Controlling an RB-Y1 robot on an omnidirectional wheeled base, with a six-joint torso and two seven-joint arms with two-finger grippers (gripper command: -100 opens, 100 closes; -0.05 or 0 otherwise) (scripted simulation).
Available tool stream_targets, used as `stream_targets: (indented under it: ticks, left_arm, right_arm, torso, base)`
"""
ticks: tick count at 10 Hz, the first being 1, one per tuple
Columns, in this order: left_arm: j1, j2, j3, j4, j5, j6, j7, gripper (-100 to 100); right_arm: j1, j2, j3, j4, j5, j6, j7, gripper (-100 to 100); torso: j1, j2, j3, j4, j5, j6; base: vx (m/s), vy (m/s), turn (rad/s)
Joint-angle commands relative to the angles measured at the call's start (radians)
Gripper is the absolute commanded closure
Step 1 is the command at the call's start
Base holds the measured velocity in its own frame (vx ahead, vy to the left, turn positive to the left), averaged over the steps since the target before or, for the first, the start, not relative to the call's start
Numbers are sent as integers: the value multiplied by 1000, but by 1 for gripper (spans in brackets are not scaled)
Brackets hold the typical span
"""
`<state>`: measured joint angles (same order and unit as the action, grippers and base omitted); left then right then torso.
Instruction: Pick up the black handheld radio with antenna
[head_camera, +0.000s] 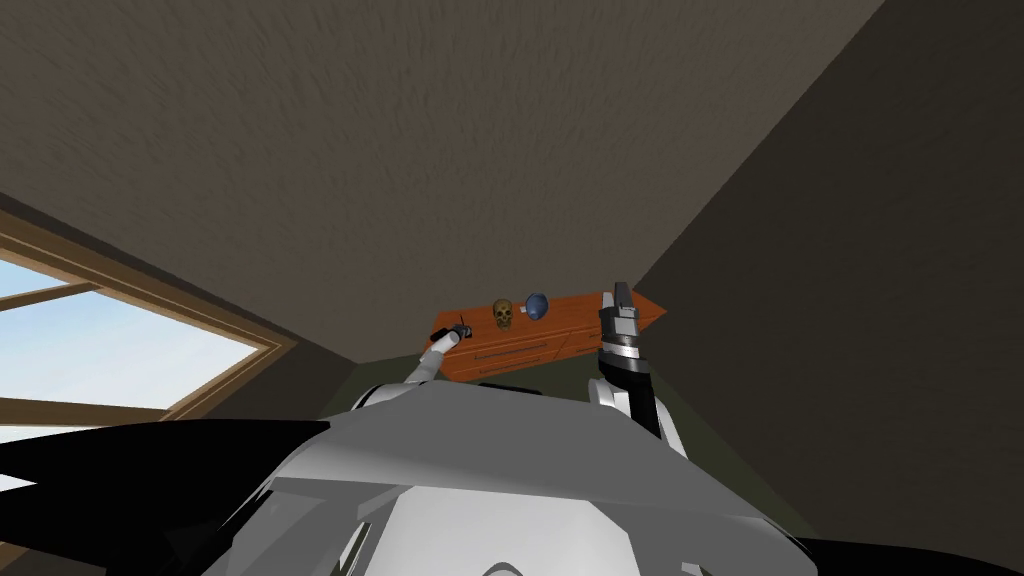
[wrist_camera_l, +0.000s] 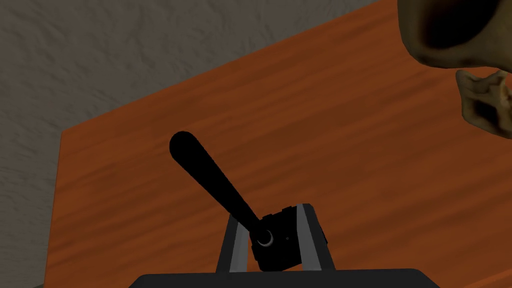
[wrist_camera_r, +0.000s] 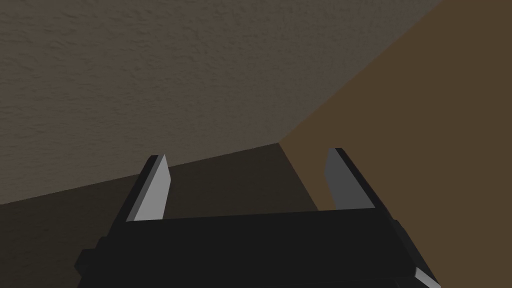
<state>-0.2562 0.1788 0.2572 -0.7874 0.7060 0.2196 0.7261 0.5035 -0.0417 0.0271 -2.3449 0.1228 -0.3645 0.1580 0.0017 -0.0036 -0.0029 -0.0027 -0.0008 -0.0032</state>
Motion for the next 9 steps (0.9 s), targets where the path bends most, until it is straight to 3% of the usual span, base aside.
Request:
stream_targets:
  ticks: [1, 3, 6, 8, 9]
  left_arm:
    - [39, -21, -21, -50, -29, 32, 0, 100]
    - [39, -21, -21, -62, -29, 32, 0, 100]
    - [89, -51, -65, -143, -55, 71, -3, 100]
    - [89, -51, -65, -152, -55, 71, -3, 100]
    - [115, -67, -87, -180, -69, 91, -5, 100]
  right_arm:
    - [0, 0, 0, 0, 0, 0, 0, 0]
    - [0, 0, 0, 0, 0, 0, 0, 0]
    - [0, 0, 0, 0, 0, 0, 0, 0]
    - [0, 0, 0, 0, 0, 0, 0, 0]
    - [0, 0, 0, 0, 0, 0, 0, 0]
  torso:
    - [0, 0, 0, 0, 0, 0]
    - [3, -4, -4, -4, 1, -1]
    - [3, -4, -4, -5, 1, -1]
    - [5, -6, -6, -7, 1, -3]
    - [5, -5, -6, -6, 1, -2]
  base:
    - [86, 3, 369]
    - [48, 0, 55]
    - [50, 3, 190]
    - [37, -3, 56]
    - [45, 4, 222]
